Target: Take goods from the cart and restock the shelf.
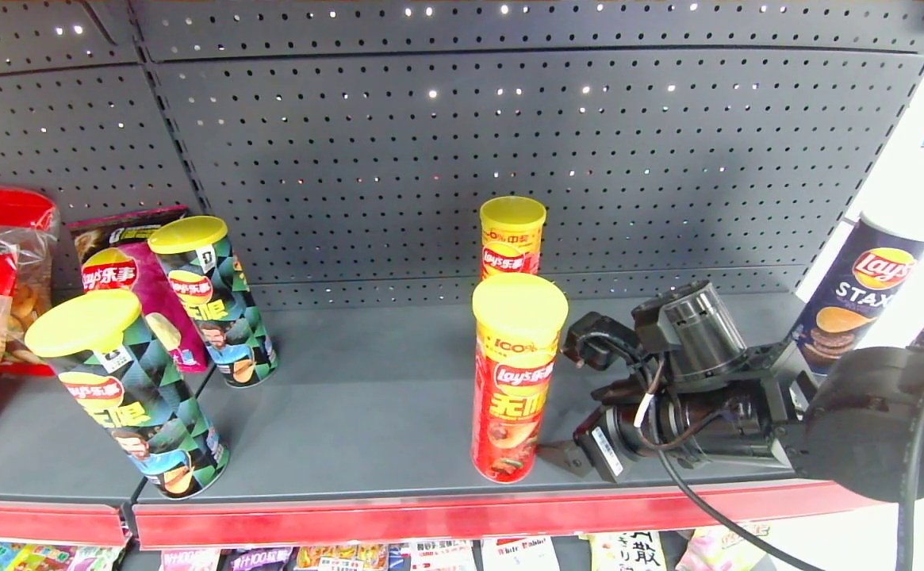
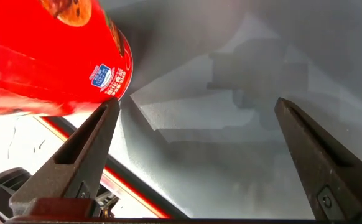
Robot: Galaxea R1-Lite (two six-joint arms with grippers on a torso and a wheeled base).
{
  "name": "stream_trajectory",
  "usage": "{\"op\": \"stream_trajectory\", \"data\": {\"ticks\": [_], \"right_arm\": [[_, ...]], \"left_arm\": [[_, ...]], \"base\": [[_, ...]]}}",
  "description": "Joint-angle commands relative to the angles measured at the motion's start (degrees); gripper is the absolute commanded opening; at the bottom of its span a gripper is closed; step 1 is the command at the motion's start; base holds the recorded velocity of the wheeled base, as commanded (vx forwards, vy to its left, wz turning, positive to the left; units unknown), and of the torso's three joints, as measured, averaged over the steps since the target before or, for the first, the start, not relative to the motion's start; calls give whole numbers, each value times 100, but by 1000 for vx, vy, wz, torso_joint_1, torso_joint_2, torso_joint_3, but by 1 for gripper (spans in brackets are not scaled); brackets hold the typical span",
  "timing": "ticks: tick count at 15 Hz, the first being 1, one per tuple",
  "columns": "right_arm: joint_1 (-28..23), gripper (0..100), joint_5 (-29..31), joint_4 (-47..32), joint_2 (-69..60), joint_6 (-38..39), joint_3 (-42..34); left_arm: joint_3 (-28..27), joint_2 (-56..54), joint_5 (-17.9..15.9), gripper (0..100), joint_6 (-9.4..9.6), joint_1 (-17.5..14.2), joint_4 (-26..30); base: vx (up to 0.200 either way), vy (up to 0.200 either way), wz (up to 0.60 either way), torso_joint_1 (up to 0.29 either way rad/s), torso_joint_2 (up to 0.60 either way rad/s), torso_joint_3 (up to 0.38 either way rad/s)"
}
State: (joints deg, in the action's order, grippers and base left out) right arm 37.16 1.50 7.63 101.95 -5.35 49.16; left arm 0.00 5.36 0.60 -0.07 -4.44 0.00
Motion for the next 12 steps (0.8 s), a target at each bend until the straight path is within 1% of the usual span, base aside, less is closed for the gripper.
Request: {"op": "stream_trajectory", "data": {"ticks": [1, 5, 8, 10, 12], "right_arm": [[2, 100, -1, 2, 9, -1, 14], [-33, 100, 61, 2, -79, 8, -30], [-51, 100, 149, 2, -492, 78, -30], [-15, 100, 413, -16, -1107, 122, -100], [151, 100, 527, -16, -1889, 105, -487]], "left_arm": [[0, 9, 2, 100, -1, -5, 0], [0, 9, 2, 100, -1, -5, 0], [0, 9, 2, 100, -1, -5, 0], [0, 9, 2, 100, -1, 4, 0], [0, 17, 2, 100, -1, 4, 0]], "base": [[0, 0, 0, 0, 0, 0], [0, 0, 0, 0, 0, 0], [0, 0, 0, 0, 0, 0], [0, 0, 0, 0, 0, 0], [0, 0, 0, 0, 0, 0]]}}
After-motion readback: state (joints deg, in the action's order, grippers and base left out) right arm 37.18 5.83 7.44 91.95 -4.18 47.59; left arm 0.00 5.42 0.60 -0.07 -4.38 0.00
